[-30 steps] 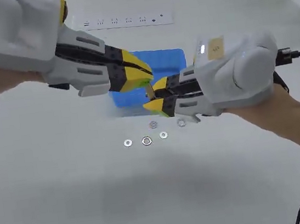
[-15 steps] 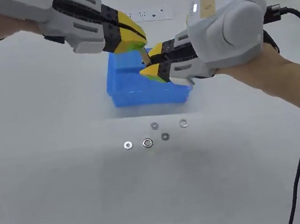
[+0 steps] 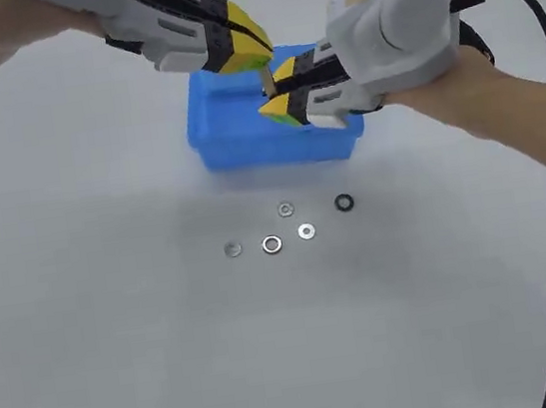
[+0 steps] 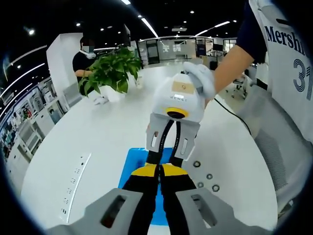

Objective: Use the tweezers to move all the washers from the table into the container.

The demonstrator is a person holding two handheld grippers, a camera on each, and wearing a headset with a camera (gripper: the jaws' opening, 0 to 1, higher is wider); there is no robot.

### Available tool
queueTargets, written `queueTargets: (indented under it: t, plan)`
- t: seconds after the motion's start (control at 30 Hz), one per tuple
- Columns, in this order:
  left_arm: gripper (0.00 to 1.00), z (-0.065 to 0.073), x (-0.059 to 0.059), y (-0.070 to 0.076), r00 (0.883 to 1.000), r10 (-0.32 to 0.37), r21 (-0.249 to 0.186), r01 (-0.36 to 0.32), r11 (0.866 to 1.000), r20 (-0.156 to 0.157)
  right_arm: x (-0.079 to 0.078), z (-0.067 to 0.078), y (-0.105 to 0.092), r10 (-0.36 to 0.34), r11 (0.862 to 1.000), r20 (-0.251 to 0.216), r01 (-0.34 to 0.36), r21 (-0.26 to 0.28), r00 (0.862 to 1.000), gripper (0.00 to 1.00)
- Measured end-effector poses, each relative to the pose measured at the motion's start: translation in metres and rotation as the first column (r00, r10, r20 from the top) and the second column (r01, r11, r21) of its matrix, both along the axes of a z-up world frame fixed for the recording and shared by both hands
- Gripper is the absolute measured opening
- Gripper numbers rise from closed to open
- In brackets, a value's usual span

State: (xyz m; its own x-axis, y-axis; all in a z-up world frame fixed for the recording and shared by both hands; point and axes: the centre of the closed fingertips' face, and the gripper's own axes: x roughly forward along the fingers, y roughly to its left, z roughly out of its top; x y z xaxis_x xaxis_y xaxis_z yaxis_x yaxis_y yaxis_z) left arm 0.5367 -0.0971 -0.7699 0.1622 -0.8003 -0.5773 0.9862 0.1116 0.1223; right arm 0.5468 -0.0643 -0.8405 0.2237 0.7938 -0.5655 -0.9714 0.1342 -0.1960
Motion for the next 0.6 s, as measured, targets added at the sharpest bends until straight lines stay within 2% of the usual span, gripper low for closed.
queueTargets:
  t: [0.2, 0.4, 0.6]
  plan:
    - [0.05, -0.007, 0.007, -0.001, 1.000, -0.004, 0.006, 0.004, 1.000, 0.002, 0.014, -0.012, 0.001, -0.017, 1.000, -0.023, 0.017, 0.009, 1.000, 0.11]
    - [0.05, -0.008, 0.006, -0.001, 1.000, -0.015, 0.006, 0.015, 1.000, 0.000, 0.014, -0.012, 0.001, -0.022, 1.000, -0.023, 0.022, -0.002, 0.999, 0.12]
    - [0.05, 0.004, 0.000, 0.000, 1.000, -0.022, 0.003, 0.022, 1.000, 0.011, 0.011, -0.003, 0.002, -0.018, 1.000, -0.010, 0.018, 0.007, 1.000, 0.12]
